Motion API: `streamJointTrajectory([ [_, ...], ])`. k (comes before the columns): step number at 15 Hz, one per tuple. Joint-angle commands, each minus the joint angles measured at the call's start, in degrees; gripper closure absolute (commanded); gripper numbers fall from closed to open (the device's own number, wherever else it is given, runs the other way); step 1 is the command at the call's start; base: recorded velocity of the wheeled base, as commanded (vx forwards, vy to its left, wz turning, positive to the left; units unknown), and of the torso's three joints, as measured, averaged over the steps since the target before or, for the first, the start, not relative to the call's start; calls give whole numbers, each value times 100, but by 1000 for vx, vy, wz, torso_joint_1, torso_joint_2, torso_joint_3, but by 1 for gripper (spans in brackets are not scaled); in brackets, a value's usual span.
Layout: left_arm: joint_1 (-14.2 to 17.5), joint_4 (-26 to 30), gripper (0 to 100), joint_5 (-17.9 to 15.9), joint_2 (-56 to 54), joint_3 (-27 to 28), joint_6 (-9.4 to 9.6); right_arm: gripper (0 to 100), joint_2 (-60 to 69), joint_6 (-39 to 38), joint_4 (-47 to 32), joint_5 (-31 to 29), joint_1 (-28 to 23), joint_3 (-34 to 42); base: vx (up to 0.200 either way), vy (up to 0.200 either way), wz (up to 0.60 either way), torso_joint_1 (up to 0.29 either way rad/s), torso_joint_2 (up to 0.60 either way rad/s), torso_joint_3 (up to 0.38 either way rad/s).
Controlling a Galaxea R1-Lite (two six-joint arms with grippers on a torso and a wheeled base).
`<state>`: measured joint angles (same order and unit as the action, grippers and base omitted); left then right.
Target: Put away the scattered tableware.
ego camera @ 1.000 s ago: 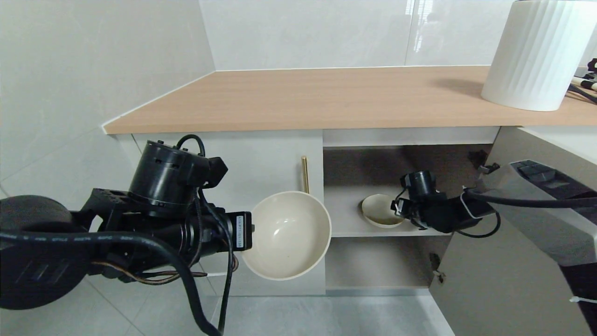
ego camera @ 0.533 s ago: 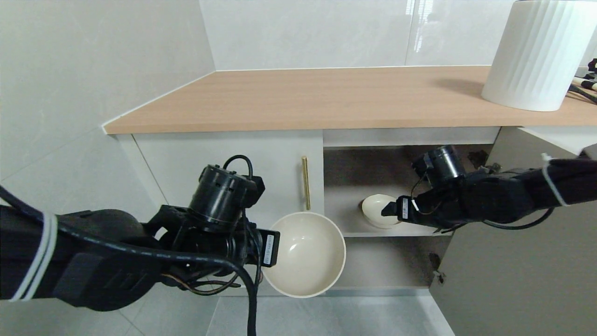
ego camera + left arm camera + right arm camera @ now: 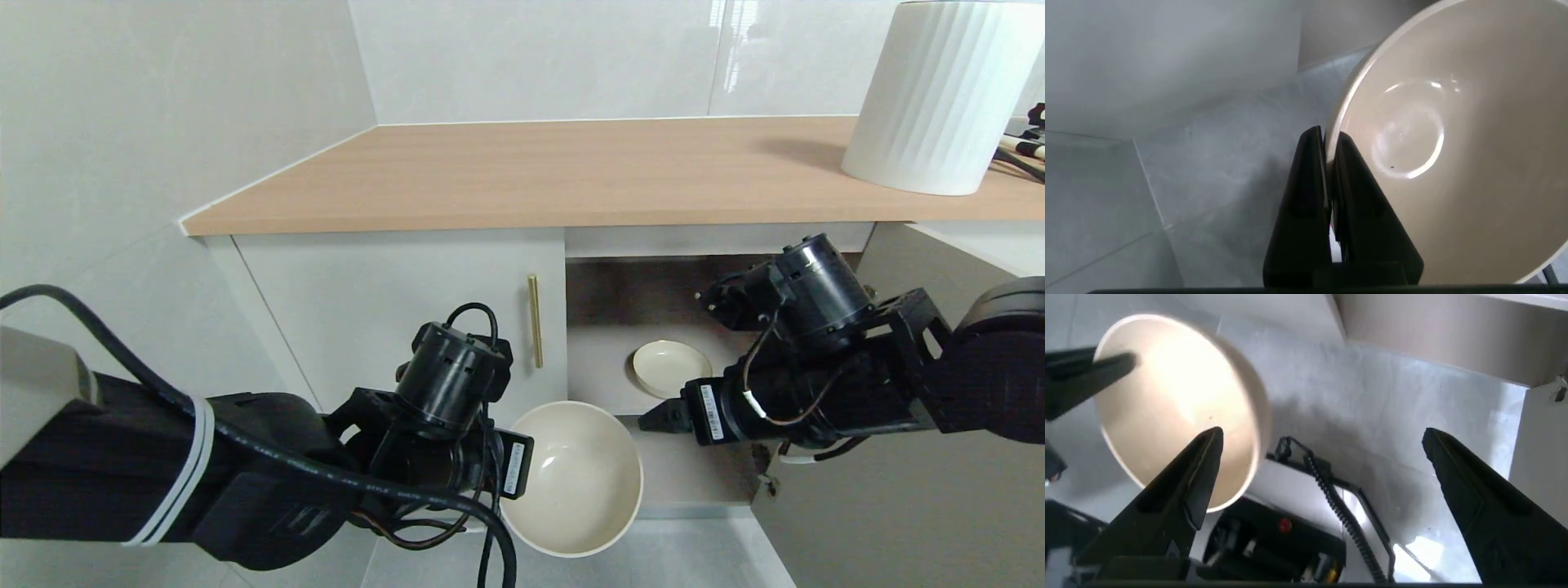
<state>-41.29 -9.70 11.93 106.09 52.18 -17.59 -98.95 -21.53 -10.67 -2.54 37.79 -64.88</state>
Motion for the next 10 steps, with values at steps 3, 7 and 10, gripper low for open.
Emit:
streamJointTrajectory([
  [3,-55,4,100,11,34,3,-34,0,-414,52,30,-203,361,116,0,0,0,0,0,0],
  [7,-125,4,100,2,25,-6,-43,0,-608,52,47,-239,405,98,0,0,0,0,0,0],
  [10,-125,4,100,2,34,-6,-43,0,-652,43,100,-256,413,98,0,0,0,0,0,0],
])
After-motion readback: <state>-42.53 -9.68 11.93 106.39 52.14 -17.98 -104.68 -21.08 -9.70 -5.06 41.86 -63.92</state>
